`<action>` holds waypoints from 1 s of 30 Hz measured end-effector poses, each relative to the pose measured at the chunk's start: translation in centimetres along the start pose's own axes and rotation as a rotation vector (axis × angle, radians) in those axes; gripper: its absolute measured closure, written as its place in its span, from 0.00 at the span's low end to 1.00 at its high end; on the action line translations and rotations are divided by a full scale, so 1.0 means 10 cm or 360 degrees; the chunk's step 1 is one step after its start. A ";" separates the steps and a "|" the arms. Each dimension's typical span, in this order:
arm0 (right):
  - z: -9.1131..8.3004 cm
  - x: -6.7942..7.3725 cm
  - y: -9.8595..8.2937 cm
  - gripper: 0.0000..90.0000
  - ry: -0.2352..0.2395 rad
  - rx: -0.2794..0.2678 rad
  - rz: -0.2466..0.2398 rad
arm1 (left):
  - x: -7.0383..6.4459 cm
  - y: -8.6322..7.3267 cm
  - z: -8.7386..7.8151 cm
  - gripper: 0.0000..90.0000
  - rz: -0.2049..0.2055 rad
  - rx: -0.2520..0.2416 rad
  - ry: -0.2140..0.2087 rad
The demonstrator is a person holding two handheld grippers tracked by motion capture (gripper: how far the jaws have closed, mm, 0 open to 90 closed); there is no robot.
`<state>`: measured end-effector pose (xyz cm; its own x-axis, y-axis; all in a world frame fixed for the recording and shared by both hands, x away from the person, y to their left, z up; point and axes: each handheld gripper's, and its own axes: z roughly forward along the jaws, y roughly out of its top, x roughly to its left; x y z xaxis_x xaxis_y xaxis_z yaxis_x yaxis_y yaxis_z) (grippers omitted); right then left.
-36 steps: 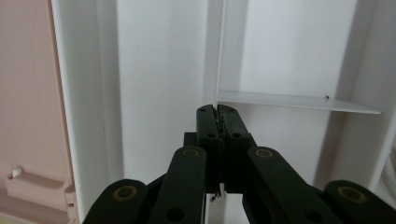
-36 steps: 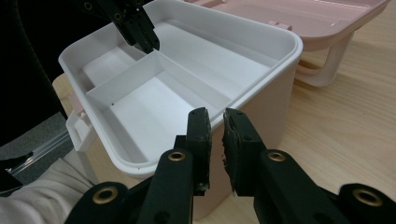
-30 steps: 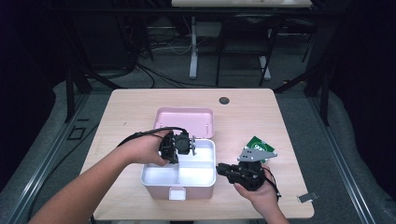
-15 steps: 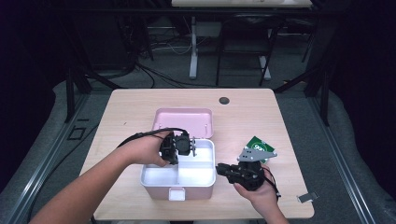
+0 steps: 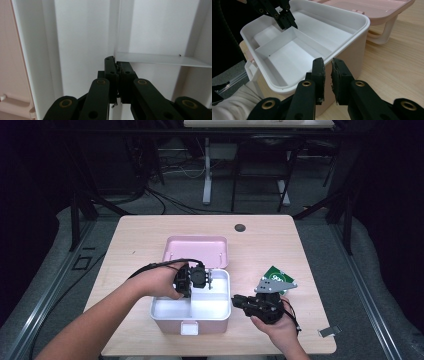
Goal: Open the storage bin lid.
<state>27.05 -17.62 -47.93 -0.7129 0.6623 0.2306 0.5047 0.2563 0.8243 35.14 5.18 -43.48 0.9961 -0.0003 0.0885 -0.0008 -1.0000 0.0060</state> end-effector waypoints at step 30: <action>-0.01 -0.03 -0.01 0.90 -0.0009 -0.0015 0.0018 | 0.03 0.02 0.03 0.98 0.0021 0.0028 -0.0043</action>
<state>27.19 -17.97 -48.00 -0.7045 0.6689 0.2372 0.5081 0.2421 0.8266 35.50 4.99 -43.74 0.9980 -0.0133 0.0614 -0.0125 -0.9998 -0.0124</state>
